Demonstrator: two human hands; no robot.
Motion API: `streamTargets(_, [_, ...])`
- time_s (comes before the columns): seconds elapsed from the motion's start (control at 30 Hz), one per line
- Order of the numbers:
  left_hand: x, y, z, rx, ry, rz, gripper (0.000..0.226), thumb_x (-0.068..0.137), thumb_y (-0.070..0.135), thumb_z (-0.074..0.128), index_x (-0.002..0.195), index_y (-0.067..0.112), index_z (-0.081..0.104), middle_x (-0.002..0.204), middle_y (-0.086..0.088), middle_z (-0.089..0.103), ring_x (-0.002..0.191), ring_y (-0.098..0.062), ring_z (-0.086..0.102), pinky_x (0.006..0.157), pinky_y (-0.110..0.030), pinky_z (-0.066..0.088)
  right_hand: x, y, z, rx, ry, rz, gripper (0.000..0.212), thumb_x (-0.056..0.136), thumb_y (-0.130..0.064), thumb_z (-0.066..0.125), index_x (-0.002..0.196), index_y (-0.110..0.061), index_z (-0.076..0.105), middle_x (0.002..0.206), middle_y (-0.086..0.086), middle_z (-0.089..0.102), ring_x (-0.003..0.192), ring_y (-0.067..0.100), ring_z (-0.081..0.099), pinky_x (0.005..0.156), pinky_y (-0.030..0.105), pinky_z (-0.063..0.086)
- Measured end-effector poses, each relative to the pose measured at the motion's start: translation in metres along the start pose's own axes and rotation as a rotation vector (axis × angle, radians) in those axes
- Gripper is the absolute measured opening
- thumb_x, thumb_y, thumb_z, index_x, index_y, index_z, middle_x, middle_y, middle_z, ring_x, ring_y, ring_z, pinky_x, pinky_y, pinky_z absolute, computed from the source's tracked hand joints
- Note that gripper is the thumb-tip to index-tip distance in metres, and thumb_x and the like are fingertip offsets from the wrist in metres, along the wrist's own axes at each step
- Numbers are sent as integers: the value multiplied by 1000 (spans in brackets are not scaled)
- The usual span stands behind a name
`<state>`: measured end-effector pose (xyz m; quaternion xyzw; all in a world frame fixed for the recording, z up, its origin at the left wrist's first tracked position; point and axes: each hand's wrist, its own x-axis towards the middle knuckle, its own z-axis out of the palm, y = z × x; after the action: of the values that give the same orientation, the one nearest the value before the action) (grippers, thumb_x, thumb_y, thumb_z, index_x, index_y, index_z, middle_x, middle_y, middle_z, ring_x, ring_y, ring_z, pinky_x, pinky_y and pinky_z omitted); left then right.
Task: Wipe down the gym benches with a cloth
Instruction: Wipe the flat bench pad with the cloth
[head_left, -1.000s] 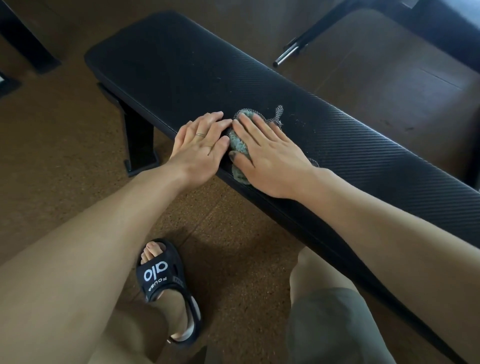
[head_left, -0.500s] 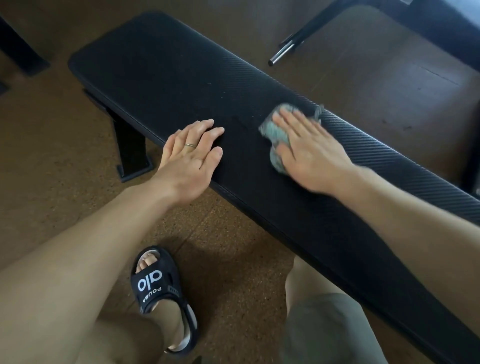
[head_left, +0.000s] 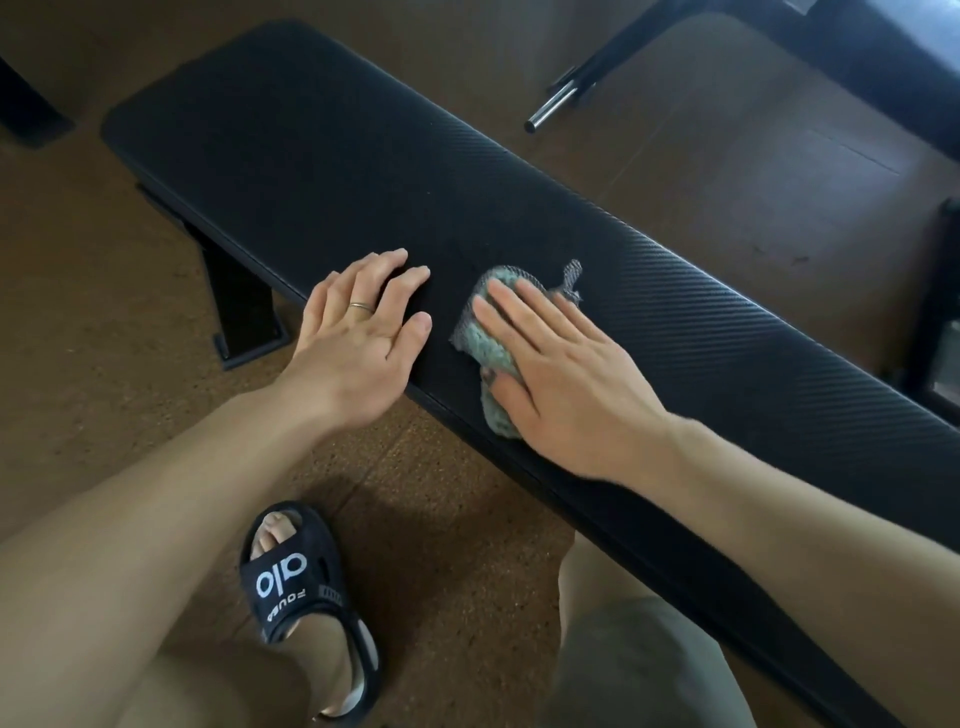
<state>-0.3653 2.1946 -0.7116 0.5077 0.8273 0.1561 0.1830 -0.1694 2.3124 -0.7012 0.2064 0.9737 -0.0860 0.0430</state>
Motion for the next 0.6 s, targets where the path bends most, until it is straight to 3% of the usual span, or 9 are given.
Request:
streamTargets(0.2, [-1, 3, 0, 31, -5, -14, 51, 109, 45, 23, 159, 37, 21, 168, 15, 5, 155, -7, -7, 126, -35, -12, 94, 28, -11, 59, 36, 122, 61, 108, -44, 21, 165, -24, 11, 173, -3, 7, 159, 14, 2, 129, 38, 2])
streamTargets(0.37, [0, 2, -2, 34, -22, -27, 51, 108, 46, 22, 159, 38, 19, 168, 15, 3, 155, -6, -9, 125, -34, -14, 102, 64, -18, 86, 49, 235, 61, 108, -46, 18, 165, -26, 10, 173, -7, 8, 158, 12, 4, 129, 35, 3])
streamTargets(0.47, [0, 3, -2, 32, -24, -29, 52, 108, 45, 23, 159, 38, 18, 168, 16, 2, 155, -5, -10, 125, -34, -14, 87, 86, -24, 151, 68, 385, 60, 108, -45, 21, 165, -24, 15, 169, -1, 24, 155, 19, 22, 124, 36, 17])
streamTargets(0.6, [-1, 1, 0, 29, -11, -10, 51, 109, 44, 24, 159, 37, 19, 168, 15, 3, 155, -7, -9, 125, -35, -14, 28, 111, -26, 159, 47, 567, 54, 108, -44, 23, 156, -20, 31, 150, 8, 48, 139, 28, 43, 109, 40, 34])
